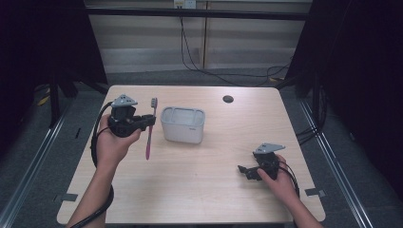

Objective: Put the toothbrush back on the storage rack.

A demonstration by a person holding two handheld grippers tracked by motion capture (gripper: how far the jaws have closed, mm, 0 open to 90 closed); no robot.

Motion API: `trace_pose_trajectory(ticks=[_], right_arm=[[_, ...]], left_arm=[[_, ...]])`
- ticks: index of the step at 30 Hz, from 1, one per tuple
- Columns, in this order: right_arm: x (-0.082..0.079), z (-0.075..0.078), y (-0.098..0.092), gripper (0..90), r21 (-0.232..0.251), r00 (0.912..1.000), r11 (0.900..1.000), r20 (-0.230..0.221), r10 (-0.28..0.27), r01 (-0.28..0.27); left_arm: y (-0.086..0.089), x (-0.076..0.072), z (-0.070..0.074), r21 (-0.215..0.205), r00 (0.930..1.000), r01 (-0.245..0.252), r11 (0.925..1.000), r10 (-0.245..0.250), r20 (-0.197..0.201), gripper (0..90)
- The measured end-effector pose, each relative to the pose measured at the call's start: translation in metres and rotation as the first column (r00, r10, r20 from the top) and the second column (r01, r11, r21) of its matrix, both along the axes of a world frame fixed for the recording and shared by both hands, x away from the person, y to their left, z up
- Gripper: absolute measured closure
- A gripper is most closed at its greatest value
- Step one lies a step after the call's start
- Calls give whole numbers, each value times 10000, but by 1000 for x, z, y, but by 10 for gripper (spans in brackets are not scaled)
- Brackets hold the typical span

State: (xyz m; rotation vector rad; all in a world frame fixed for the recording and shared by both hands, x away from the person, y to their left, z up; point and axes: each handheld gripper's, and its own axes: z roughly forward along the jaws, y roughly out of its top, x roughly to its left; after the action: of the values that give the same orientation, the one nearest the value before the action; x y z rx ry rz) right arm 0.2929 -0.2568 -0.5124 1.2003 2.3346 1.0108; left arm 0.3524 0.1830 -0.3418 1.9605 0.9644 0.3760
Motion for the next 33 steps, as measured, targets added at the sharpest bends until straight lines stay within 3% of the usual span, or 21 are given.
trace_pose_trajectory(ticks=[9, 13, 21, 33], right_arm=[[0, 0, 0, 119, 1, 10000, 10000, -1, 2, -2], [0, 0, 0, 119, -4, 10000, 10000, 0, 6, -6], [0, 0, 0, 120, -4, 10000, 10000, 2, 7, -7], [-1, 0, 0, 120, -33, 10000, 10000, -37, -20, 20]], left_arm=[[0, 3, 6, -293, 9984, -382, 9988, 394, 413, 809], [-1, 5, 10, -262, 9982, -332, 9991, 345, 497, 809], [-3, 7, 17, -690, 9938, -552, 9961, 615, 921, 808], [-9, 16, 21, -945, 9900, -656, 9934, 767, 1186, 808]])
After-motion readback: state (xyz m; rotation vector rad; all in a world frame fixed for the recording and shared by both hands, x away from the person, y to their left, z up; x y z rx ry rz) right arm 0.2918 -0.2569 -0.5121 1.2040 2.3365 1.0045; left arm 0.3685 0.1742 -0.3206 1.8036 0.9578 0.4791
